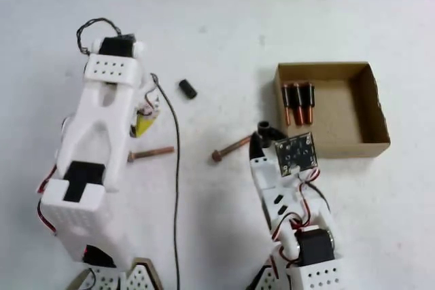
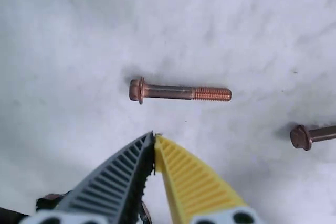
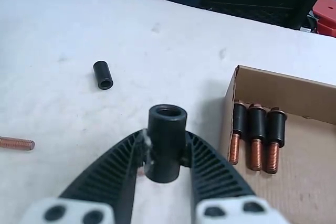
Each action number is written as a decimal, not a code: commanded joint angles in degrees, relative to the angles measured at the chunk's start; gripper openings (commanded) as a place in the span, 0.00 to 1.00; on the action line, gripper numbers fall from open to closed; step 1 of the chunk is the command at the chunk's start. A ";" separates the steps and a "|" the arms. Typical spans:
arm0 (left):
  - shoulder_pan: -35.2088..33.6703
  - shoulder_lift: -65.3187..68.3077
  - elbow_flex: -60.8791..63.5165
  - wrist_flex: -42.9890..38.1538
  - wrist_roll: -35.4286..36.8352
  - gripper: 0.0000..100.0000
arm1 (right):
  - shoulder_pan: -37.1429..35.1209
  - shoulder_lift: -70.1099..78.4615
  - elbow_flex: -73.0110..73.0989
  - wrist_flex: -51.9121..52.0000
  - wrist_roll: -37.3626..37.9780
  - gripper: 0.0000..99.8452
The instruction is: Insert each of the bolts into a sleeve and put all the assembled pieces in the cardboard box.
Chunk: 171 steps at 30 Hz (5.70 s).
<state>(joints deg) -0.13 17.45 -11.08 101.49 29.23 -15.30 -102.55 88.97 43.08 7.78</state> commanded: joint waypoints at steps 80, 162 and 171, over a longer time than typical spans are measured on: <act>0.31 -35.91 11.60 0.35 -14.59 0.02 | 0.13 -0.66 -0.44 -1.63 -0.44 0.02; -3.03 -34.95 72.26 -73.14 8.35 0.36 | 0.13 -0.66 -0.44 -1.36 -0.44 0.02; -7.87 -21.76 61.01 -72.79 8.35 0.36 | 0.13 -0.66 -0.44 -1.27 -0.44 0.02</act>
<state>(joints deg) -6.29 -6.64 54.95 30.02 37.32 -15.38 -102.55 88.97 43.08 7.78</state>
